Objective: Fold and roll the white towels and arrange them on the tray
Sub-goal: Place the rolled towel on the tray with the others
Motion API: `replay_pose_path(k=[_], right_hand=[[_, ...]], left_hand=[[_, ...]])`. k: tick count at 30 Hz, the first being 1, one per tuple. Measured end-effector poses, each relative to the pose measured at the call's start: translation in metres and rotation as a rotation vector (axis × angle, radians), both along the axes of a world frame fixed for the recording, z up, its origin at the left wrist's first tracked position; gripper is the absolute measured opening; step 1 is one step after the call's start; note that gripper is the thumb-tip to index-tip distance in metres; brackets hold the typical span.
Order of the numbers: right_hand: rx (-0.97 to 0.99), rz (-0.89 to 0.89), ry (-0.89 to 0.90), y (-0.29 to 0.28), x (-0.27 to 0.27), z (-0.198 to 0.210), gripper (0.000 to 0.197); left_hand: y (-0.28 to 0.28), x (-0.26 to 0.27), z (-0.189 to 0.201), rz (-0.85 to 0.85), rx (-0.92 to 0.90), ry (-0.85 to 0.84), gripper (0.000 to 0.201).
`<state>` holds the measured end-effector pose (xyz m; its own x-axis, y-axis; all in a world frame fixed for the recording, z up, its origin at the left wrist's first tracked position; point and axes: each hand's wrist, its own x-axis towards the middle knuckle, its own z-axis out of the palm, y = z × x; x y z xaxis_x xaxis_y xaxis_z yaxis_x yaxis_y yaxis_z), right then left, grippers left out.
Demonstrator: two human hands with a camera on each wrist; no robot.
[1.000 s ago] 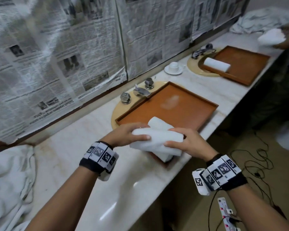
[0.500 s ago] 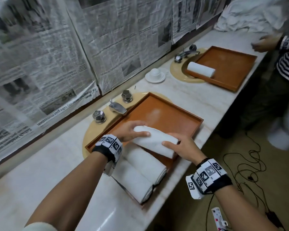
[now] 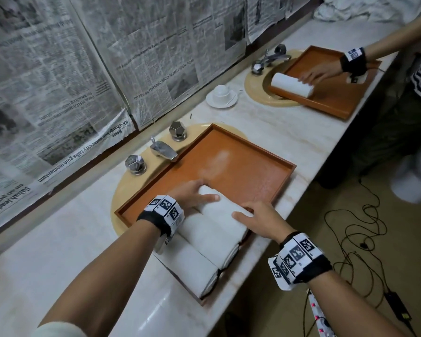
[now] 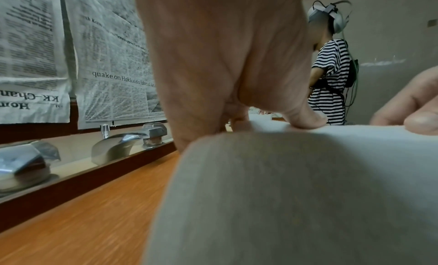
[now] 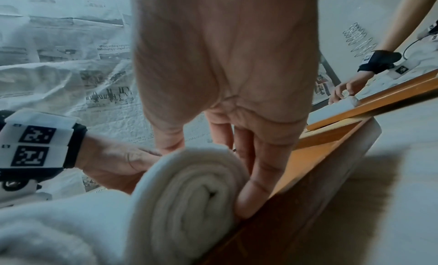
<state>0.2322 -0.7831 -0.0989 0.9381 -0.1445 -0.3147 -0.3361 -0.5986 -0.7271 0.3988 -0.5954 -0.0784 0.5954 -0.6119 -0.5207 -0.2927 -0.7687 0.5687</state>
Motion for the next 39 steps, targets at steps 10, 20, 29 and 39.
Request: replay_pose_path(k=[10,20,29,39], right_hand=[[-0.134,0.005,0.009,0.002,-0.004,0.008,0.050],[-0.368,0.140,-0.182,0.050,-0.010,0.042,0.061],[-0.410,0.362,-0.285,0.165,-0.029,0.057,0.062],[-0.373,0.614,-0.310,0.323,-0.082,0.048,0.064]], left_hand=[[0.010,-0.011,0.006,0.091,-0.033,-0.136,0.088],[0.087,-0.068,0.037,0.206,-0.131,-0.309,0.081],[0.240,-0.166,0.033,0.455,-0.106,-0.314,0.080],[0.414,-0.304,0.018,0.738,-0.050,-0.276,0.079]])
